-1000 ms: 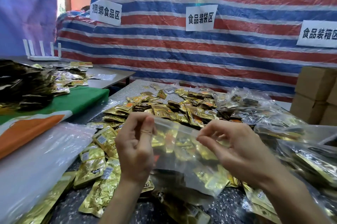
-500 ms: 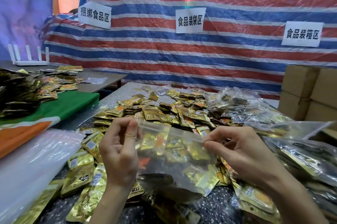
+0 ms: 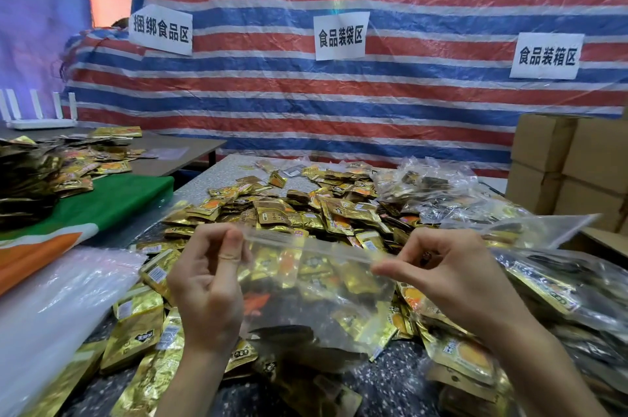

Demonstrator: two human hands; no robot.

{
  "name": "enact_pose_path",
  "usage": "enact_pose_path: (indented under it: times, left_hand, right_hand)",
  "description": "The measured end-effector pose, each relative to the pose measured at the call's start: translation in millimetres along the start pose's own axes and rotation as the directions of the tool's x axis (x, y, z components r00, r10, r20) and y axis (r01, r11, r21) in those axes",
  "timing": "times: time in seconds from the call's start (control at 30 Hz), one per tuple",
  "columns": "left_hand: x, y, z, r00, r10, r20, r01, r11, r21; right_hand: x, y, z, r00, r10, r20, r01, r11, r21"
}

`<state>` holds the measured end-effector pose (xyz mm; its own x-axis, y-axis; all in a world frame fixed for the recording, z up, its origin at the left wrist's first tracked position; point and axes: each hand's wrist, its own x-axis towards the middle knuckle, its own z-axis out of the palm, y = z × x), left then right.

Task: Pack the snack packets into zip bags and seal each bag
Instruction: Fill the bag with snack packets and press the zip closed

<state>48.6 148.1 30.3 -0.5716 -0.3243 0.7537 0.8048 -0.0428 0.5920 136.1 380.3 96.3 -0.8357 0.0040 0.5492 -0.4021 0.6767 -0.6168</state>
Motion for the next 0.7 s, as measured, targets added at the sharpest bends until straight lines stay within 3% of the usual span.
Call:
enact_pose_path:
  times: [0.13, 0.23, 0.33, 0.4, 0.5, 0.6, 0.7]
  left_hand:
    - [6.2, -5.8, -3.7, 0.992, -0.083, -0.094, 0.075, 0.994, -0.083]
    - [12.7, -10.9, -11.9, 0.974, -0.144, -0.174, 0.120, 0.983, -0.142]
    - [7.5, -6.3, -2.4, 0.983, -0.124, -0.134, 0.107, 0.986, -0.128]
    - [3.9, 1.1, 7.8, 0.986, -0.112, -0.127, 0.096, 0.988, -0.122]
    - [2.0, 12.9, 23.1, 0.982, -0.109, -0.156, 0.088, 0.987, -0.136]
    - [0.7, 27.5, 41.8, 0.978, -0.125, -0.166, 0.097, 0.981, -0.168]
    - [2.3, 37.0, 54.1, 0.979, -0.166, -0.118, 0.138, 0.967, -0.216]
  right_hand:
    - [-8.8, 10.0, -3.2, 0.989, 0.005, -0.151, -0.003, 1.000, 0.011]
    - [-19.3, 15.1, -5.0, 0.975, 0.117, -0.191, -0.104, 0.992, 0.076]
    - [-30.8, 11.0, 15.8, 0.967, 0.225, 0.115, -0.237, 0.966, 0.105]
    - [-39.2, 8.6, 36.5, 0.885, 0.237, 0.400, -0.291, 0.953, 0.080]
    - [-48.4, -3.7, 61.5, 0.819, 0.098, 0.566, -0.274, 0.933, 0.233]
    - [-50.7, -11.5, 81.4, 0.880, -0.021, 0.474, -0.150, 0.936, 0.319]
    - [-48.5, -4.2, 87.5, 0.978, 0.085, 0.191, -0.104, 0.991, 0.088]
